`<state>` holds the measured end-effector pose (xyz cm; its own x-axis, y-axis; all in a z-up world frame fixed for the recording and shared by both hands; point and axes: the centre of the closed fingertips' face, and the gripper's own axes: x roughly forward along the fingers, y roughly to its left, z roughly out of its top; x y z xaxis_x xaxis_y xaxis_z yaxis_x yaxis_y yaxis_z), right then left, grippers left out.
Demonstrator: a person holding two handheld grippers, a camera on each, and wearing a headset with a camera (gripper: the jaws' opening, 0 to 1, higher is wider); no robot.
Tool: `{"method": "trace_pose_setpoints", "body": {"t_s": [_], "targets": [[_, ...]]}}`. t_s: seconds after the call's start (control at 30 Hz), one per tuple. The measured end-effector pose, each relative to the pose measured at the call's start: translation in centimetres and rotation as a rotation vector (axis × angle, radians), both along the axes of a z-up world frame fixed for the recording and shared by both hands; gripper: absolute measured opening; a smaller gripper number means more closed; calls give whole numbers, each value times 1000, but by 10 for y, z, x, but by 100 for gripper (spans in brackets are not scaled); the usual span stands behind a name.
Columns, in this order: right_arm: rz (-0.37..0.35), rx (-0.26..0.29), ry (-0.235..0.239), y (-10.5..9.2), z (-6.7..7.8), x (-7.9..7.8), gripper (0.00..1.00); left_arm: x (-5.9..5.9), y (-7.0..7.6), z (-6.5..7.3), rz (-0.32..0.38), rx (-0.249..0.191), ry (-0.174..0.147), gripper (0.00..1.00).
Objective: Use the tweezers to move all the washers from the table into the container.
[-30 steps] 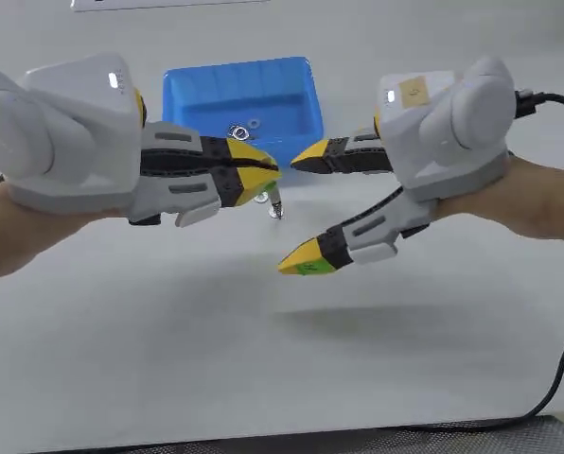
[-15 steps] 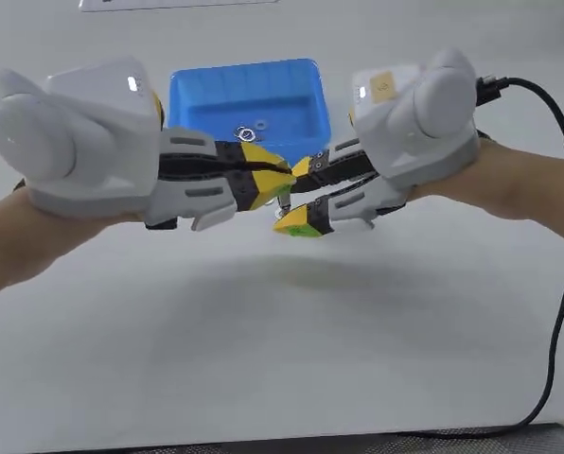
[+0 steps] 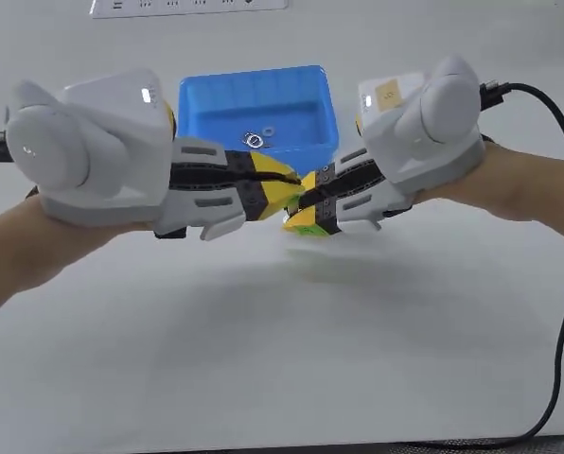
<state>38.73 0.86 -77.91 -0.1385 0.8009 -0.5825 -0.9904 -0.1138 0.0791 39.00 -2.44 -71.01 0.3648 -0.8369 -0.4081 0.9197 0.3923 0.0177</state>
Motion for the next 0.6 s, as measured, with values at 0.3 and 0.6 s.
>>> {"method": "trace_pose_setpoints", "body": {"t_s": [0.3, 0.6], "targets": [[48, -2, -38, 2, -3, 0, 11, 3, 0, -1, 5, 0, 6, 6], [57, 17, -75, 1, -4, 1, 9, 5, -2, -1, -19, 39, 3, 6]]}}
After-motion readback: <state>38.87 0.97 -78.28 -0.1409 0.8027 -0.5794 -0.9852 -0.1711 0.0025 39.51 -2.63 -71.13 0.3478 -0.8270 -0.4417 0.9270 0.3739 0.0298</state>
